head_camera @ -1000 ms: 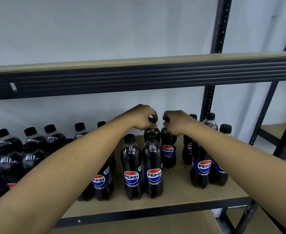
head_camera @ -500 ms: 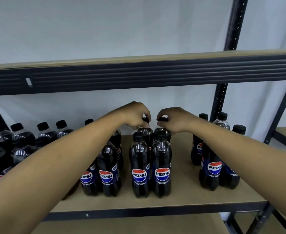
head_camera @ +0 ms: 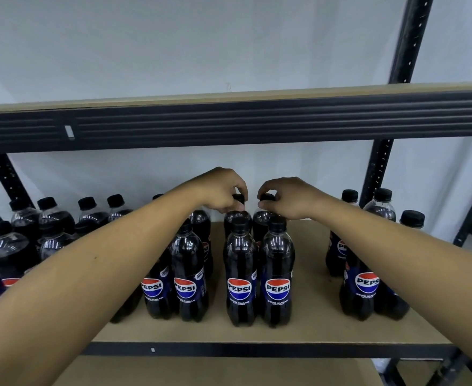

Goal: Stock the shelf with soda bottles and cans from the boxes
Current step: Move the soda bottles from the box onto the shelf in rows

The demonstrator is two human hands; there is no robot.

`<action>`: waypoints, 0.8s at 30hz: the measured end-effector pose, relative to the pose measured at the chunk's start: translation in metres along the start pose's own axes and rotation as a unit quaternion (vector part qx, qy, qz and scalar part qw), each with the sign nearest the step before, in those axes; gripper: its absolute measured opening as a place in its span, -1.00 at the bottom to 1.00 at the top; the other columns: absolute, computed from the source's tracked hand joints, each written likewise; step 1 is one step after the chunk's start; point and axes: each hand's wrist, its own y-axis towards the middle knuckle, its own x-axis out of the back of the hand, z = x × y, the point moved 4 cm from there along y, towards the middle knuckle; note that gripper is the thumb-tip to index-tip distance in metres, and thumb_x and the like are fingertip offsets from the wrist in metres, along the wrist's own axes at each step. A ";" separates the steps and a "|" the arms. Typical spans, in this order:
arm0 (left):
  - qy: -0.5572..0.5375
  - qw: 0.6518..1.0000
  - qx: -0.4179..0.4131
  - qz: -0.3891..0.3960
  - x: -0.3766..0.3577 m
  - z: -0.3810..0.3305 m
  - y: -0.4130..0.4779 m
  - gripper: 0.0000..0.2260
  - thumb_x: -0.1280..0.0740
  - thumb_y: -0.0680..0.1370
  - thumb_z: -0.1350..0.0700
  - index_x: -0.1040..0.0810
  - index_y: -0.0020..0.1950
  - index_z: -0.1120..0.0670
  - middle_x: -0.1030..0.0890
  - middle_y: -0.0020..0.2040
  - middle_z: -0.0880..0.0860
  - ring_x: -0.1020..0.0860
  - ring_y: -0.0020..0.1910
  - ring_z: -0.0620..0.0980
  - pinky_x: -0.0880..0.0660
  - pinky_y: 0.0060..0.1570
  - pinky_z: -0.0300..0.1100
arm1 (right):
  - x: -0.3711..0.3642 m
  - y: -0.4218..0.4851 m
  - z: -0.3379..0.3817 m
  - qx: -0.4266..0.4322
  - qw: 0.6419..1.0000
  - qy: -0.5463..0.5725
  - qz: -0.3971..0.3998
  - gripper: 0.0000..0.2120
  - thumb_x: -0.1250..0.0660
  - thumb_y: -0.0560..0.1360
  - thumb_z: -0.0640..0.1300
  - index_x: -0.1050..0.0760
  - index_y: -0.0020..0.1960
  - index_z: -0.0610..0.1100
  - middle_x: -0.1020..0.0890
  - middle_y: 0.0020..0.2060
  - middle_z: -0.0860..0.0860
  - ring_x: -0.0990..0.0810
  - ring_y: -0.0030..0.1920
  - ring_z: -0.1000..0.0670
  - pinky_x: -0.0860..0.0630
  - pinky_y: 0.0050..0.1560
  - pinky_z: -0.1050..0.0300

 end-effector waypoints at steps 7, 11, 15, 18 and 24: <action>-0.006 1.000 0.004 0.005 -0.001 -0.001 -0.001 -0.78 -0.50 0.55 0.06 -0.65 0.19 0.00 -0.62 0.03 0.00 -0.71 -0.16 0.02 -0.66 0.02 -0.09 | 0.000 0.000 -0.004 0.007 1.000 -0.018 -0.011 -0.73 -0.33 0.61 0.10 -0.57 0.25 0.03 -0.42 -0.22 0.27 -0.51 -0.02 0.03 -0.37 -0.01 0.16; -0.004 1.000 0.007 0.014 0.000 0.000 -0.003 -0.78 -0.50 0.55 0.04 -0.65 0.18 -0.02 -0.66 0.02 0.03 -0.72 -0.14 0.06 -0.65 0.08 0.02 | -0.002 0.001 -0.002 -0.002 1.000 -0.014 -0.009 -0.70 -0.34 0.60 0.13 -0.56 0.27 0.05 -0.47 -0.15 0.17 -0.52 0.00 0.01 -0.40 -0.01 0.15; -0.026 0.999 0.008 0.020 -0.001 0.000 -0.009 -0.72 -0.47 0.57 0.00 -0.62 0.28 -0.04 -0.66 0.12 0.09 -0.70 -0.09 0.04 -0.65 0.08 0.01 | -0.003 -0.002 -0.002 -0.020 1.000 -0.006 -0.008 -0.63 -0.32 0.60 0.14 -0.48 0.36 0.06 -0.51 -0.05 0.08 -0.53 0.00 -0.01 -0.43 -0.03 0.14; -0.006 1.000 0.010 0.018 -0.001 -0.003 -0.015 -0.59 -0.41 0.59 -0.12 -0.52 0.42 -0.09 -0.57 0.34 0.09 -0.62 0.15 0.03 -0.58 0.21 -0.02 | -0.004 -0.005 -0.003 -0.033 0.999 -0.001 0.010 -0.62 -0.28 0.63 0.13 -0.43 0.41 0.07 -0.55 0.05 0.04 -0.54 -0.05 0.01 -0.42 -0.08 0.15; -0.011 0.998 -0.008 -0.057 0.015 -0.010 -0.041 -0.67 -0.38 0.57 -0.21 -0.58 0.31 -0.18 -0.60 0.25 -0.13 -0.57 0.20 -0.13 -0.47 0.23 -0.16 | 0.012 -0.027 -0.002 -0.034 0.999 0.025 0.008 -0.61 -0.21 0.64 0.19 -0.44 0.42 0.12 -0.62 0.23 0.03 -0.57 0.18 0.01 -0.41 0.05 0.17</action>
